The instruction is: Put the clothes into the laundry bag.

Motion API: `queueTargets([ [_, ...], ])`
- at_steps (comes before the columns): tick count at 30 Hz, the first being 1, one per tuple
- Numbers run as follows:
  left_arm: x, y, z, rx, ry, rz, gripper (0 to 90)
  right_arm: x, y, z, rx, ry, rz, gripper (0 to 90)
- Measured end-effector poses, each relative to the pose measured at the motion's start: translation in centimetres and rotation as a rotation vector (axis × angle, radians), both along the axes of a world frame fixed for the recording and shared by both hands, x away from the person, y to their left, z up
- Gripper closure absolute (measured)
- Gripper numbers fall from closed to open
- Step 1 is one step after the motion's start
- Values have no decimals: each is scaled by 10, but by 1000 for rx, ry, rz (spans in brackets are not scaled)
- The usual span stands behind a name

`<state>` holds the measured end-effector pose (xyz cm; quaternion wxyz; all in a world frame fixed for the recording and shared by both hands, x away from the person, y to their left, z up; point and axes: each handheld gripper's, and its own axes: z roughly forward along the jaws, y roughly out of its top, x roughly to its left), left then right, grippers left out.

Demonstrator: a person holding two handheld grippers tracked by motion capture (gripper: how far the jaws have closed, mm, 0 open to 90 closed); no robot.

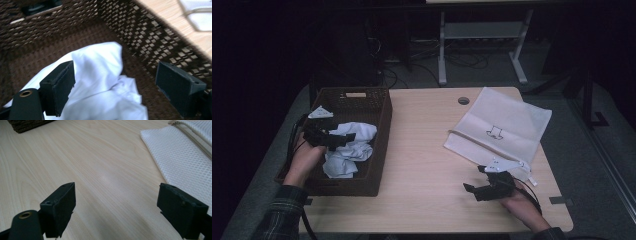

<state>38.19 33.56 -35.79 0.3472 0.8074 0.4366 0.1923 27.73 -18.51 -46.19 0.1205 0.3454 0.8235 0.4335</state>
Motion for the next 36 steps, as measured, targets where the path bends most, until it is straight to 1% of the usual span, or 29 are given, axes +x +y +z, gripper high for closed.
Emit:
queueTargets([
  [3,4,4,-3,25,27,3,154,0,0,0,-5,4,1,147],
  [5,7,7,-6,44,48,-3,154,0,0,0,-7,3,3,146],
  [7,10,10,-9,45,70,-1,154,0,0,-1,-7,5,2,147],
  [10,15,14,-15,53,117,22,161,0,0,-1,-8,9,5,146],
  [13,20,15,-20,59,140,35,159,0,1,-1,-10,11,8,145],
  [16,24,14,-27,77,179,46,158,0,1,-1,-10,13,8,144],
  [20,30,13,-40,127,252,59,152,0,1,-1,-9,15,12,144],
  [27,29,16,-54,146,283,68,134,-1,0,-1,-10,20,16,143],
  [29,28,15,-58,161,302,68,131,-1,0,0,-9,19,20,143],
  [32,27,13,-63,188,323,63,119,-2,0,0,-10,20,21,143],
  [35,26,13,-70,196,344,57,105,-2,0,0,-9,22,22,143],
  [36,26,14,-73,195,344,49,105,-2,0,0,-9,22,23,142],
])
